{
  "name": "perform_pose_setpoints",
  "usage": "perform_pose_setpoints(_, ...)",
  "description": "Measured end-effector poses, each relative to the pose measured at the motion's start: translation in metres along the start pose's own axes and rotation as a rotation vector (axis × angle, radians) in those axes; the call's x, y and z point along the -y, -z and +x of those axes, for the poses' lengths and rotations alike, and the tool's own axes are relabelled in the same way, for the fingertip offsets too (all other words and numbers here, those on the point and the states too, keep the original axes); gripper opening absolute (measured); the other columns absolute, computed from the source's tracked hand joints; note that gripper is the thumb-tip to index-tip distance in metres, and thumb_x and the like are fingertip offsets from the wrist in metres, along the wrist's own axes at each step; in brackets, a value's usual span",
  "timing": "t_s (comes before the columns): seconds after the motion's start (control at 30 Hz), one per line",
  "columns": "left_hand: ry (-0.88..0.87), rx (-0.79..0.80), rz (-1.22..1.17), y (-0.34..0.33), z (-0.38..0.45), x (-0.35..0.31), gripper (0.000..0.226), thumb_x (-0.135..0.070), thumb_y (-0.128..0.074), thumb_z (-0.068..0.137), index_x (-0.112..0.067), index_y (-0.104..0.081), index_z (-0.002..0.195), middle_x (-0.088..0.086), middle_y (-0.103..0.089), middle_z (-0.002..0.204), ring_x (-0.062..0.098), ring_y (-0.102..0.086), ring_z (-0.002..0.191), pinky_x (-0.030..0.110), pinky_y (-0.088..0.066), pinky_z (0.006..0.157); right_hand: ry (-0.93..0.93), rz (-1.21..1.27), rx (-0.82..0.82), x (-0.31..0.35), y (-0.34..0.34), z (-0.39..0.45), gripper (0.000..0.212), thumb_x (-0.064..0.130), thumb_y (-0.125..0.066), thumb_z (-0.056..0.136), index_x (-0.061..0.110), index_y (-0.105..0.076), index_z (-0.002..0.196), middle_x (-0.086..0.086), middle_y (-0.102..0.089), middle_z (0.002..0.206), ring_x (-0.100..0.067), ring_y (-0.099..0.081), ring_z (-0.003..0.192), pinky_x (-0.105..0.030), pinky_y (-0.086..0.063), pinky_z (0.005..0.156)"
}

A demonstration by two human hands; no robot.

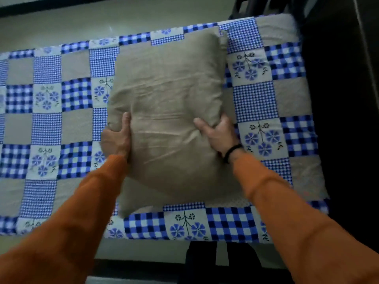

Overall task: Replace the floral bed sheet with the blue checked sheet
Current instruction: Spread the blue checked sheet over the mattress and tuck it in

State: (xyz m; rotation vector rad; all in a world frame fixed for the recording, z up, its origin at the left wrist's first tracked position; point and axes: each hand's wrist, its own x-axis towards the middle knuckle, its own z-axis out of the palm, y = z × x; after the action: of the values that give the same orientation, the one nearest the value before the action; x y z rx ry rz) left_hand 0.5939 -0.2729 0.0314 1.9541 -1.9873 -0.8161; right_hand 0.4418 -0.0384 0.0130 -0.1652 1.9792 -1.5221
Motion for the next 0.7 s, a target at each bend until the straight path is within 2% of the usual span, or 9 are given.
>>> perform_pose_setpoints(0.1,0.003,-0.1,0.195,0.009,0.018,0.022,0.068,-0.066,-0.052,0.088,-0.017,-0.051,0.136,0.02,-0.057,0.137,0.039,-0.051,0.129,0.047,-0.04,0.107,-0.06,-0.104,0.133,-0.022,-0.036,-0.007,0.06,0.04,-0.079,0.085,0.012,-0.058,0.133,0.005,-0.067,0.121,-0.006,-0.065,0.108,-0.017,-0.051,0.093)
perform_pose_setpoints(0.2,-0.392,-0.097,0.357,-0.022,-0.02,0.03,0.062,-0.057,-0.044,0.094,-0.021,-0.044,0.145,0.018,-0.048,0.146,0.038,-0.042,0.136,0.049,-0.031,0.113,0.011,-0.434,0.109,-0.064,-0.034,-0.011,0.066,0.055,-0.055,0.096,0.016,-0.048,0.148,-0.007,-0.05,0.151,-0.023,-0.045,0.14,-0.038,-0.037,0.116)
perform_pose_setpoints(0.33,-1.057,0.336,0.379,-0.106,-0.132,0.035,0.056,-0.044,-0.049,0.098,-0.017,-0.044,0.147,0.015,-0.038,0.156,0.036,-0.031,0.147,0.054,-0.018,0.122,0.138,-0.882,-0.076,-0.138,0.03,-0.003,0.064,0.046,-0.036,0.104,0.014,-0.027,0.159,-0.013,-0.02,0.167,-0.031,-0.02,0.153,-0.054,-0.026,0.12)
perform_pose_setpoints(0.4,-1.191,0.542,0.449,-0.155,-0.186,0.037,0.062,-0.049,-0.045,0.098,-0.018,-0.039,0.152,0.014,-0.031,0.161,0.034,-0.025,0.151,0.056,-0.016,0.123,0.103,-1.048,-0.185,-0.182,0.082,-0.003,0.069,0.051,-0.03,0.104,0.013,-0.02,0.161,-0.012,-0.012,0.169,-0.03,-0.011,0.156,-0.056,-0.019,0.122)
perform_pose_setpoints(0.47,-1.17,0.721,0.579,-0.2,-0.231,0.048,0.069,-0.058,-0.036,0.1,-0.024,-0.024,0.159,0.011,-0.011,0.169,0.031,-0.006,0.156,0.055,-0.008,0.125,0.056,-1.152,-0.305,-0.22,0.139,-0.018,0.075,0.058,-0.026,0.104,0.013,-0.012,0.162,-0.008,-0.005,0.17,-0.026,-0.002,0.157,-0.052,-0.008,0.125)
perform_pose_setpoints(0.53,-1.172,0.788,0.683,-0.227,-0.268,0.064,0.074,-0.067,-0.026,0.1,-0.031,-0.005,0.161,0.006,0.009,0.17,0.03,0.013,0.155,0.056,0.002,0.125,-0.023,-1.149,-0.409,-0.245,0.18,-0.054,0.079,0.062,-0.027,0.103,0.014,-0.008,0.162,-0.007,-0.005,0.17,-0.024,-0.004,0.157,-0.046,-0.005,0.127)
perform_pose_setpoints(0.57,-1.204,0.803,0.702,-0.231,-0.286,0.07,0.076,-0.07,-0.021,0.099,-0.033,0.002,0.161,0.006,0.016,0.169,0.03,0.019,0.154,0.058,0.006,0.124,-0.106,-1.112,-0.473,-0.254,0.196,-0.074,0.08,0.063,-0.028,0.102,0.015,-0.009,0.162,-0.009,-0.01,0.169,-0.026,-0.011,0.156,-0.045,-0.01,0.127)
perform_pose_setpoints(0.63,-1.299,0.886,0.739,-0.23,-0.312,0.08,0.078,-0.074,-0.015,0.098,-0.034,0.011,0.16,0.004,0.026,0.166,0.029,0.027,0.152,0.062,0.007,0.122,-0.426,-0.883,-0.623,-0.264,0.22,-0.106,0.083,0.072,-0.025,0.098,0.016,-0.02,0.16,-0.017,-0.03,0.162,-0.035,-0.036,0.145,-0.049,-0.029,0.119)
perform_pose_setpoints(0.7,-1.383,0.943,0.78,-0.227,-0.319,0.083,0.079,-0.076,-0.013,0.097,-0.035,0.012,0.16,0.002,0.028,0.165,0.027,0.028,0.151,0.063,0.002,0.121,-0.747,-0.6,-0.662,-0.262,0.239,-0.123,0.088,0.079,-0.018,0.094,0.013,-0.039,0.149,-0.023,-0.048,0.147,-0.041,-0.05,0.13,-0.051,-0.039,0.108)
